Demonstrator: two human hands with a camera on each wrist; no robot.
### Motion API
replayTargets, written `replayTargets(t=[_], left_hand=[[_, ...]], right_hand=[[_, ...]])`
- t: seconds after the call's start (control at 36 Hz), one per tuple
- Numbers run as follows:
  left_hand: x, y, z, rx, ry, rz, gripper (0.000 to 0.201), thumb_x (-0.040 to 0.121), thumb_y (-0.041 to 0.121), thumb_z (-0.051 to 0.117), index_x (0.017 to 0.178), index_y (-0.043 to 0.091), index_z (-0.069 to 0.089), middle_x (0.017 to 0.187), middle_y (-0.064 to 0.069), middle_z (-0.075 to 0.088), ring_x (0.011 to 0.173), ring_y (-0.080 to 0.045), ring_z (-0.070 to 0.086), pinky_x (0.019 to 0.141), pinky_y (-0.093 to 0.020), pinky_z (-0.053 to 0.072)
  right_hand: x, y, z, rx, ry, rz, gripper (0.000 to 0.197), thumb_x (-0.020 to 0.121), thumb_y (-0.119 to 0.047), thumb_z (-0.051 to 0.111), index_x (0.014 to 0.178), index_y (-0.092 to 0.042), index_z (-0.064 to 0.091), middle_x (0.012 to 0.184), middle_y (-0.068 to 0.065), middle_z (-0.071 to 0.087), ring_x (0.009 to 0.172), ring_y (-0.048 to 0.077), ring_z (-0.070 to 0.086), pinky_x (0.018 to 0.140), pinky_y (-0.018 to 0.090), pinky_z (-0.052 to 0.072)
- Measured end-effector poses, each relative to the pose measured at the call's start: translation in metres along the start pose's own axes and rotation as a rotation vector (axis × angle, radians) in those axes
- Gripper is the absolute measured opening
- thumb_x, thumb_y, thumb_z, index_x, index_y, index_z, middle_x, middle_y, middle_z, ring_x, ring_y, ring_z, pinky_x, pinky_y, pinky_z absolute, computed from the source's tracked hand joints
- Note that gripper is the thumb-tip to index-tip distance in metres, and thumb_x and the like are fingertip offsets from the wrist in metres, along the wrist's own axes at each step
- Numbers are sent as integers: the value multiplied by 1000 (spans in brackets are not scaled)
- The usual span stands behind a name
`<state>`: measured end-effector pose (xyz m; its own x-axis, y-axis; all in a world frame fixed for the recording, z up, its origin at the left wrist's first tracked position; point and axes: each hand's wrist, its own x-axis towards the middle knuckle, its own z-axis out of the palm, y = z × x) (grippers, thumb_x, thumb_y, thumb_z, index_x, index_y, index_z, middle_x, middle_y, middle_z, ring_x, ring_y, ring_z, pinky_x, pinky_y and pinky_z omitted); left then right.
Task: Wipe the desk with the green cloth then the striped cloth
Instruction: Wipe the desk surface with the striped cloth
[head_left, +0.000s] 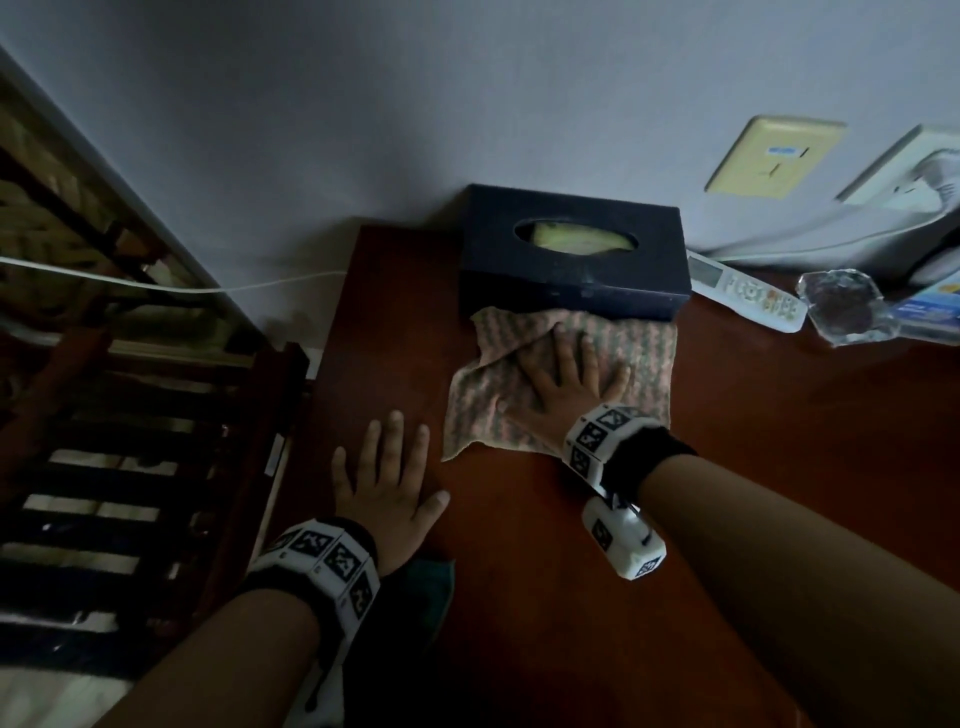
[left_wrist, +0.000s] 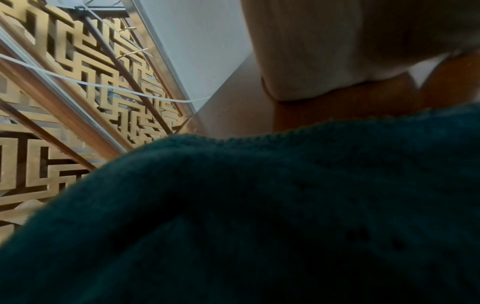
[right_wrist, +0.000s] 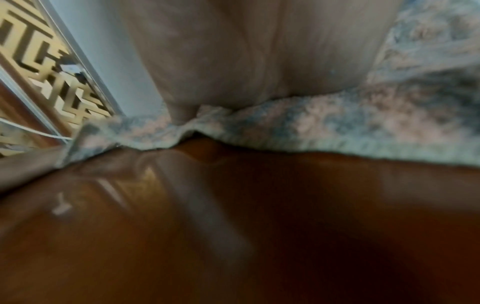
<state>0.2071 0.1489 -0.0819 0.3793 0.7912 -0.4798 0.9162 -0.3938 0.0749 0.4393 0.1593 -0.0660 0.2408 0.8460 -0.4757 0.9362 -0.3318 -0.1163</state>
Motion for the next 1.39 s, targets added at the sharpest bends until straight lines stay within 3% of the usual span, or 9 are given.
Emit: replayTargets(t=[0.03,0.11,0.17,0.33,0.44,0.53,0.67,1.08,1.39], left_hand=[[-1,3,-2,3,63,11,87,86,67,-11,147,14,18,153,-15,25,136,-29,19,101,-56,13],[-2,5,-6,8,-74,9,93,59,67,-21,139,22,-29,142,0,-38,143,-25,-19,111,-55,-6],[-4,6,-11,-35,-124,-21,96,51,64,-22,138,26,-33,131,4,-49,140,-23,-29,111,-53,-11],[-8,10,-17,-34,-164,-28,91,67,77,-11,143,30,-27,149,1,-38,140,-22,-30,112,-53,-12],[-9,9,-20,5,-158,-17,70,96,56,16,144,27,-27,148,-2,-39,139,-23,-31,112,-53,-10],[-11,11,-22,7,-166,-19,70,97,53,18,144,27,-27,148,-2,-39,139,-23,-31,112,-53,-11],[-12,11,-22,2,-166,-18,71,97,53,19,143,27,-28,146,-2,-41,139,-24,-31,112,-54,-12],[-10,8,-19,7,-165,4,75,90,64,9,141,27,-31,143,0,-45,139,-23,-32,111,-55,-13],[-12,13,-27,-50,-188,-22,73,94,60,19,148,27,-18,149,1,-38,139,-22,-31,111,-53,-13]], right_hand=[[-4,-1,2,2,-1,-9,73,82,-78,25,141,-54,-11,150,-6,-36,137,26,-33,101,69,-19],[-20,-5,9,18,-7,-33,74,79,-80,26,137,-59,-16,148,-8,-39,137,27,-35,100,71,-18],[-36,-7,17,12,-17,-46,75,75,-83,22,136,-60,-16,148,-8,-39,137,27,-34,100,71,-17],[-91,-2,49,-23,17,-107,80,56,-88,-4,128,-61,-29,144,-8,-44,134,26,-37,100,70,-18],[-119,4,75,39,78,-137,75,64,-91,-5,132,-64,-19,151,-10,-32,138,26,-30,98,70,-19],[-125,3,77,41,91,-104,72,75,-87,10,140,-59,-2,157,-7,-15,142,29,-13,98,73,-10],[-112,-1,56,-39,-6,-94,78,60,-86,3,129,-64,-24,143,-12,-45,136,24,-36,99,72,-14],[16,-21,-9,-28,-21,-29,75,78,-81,27,142,-55,-1,154,-8,-27,140,26,-28,101,72,-13],[-39,-16,24,9,35,-107,74,79,-79,30,139,-59,-9,152,-8,-32,138,28,-31,99,73,-15]])
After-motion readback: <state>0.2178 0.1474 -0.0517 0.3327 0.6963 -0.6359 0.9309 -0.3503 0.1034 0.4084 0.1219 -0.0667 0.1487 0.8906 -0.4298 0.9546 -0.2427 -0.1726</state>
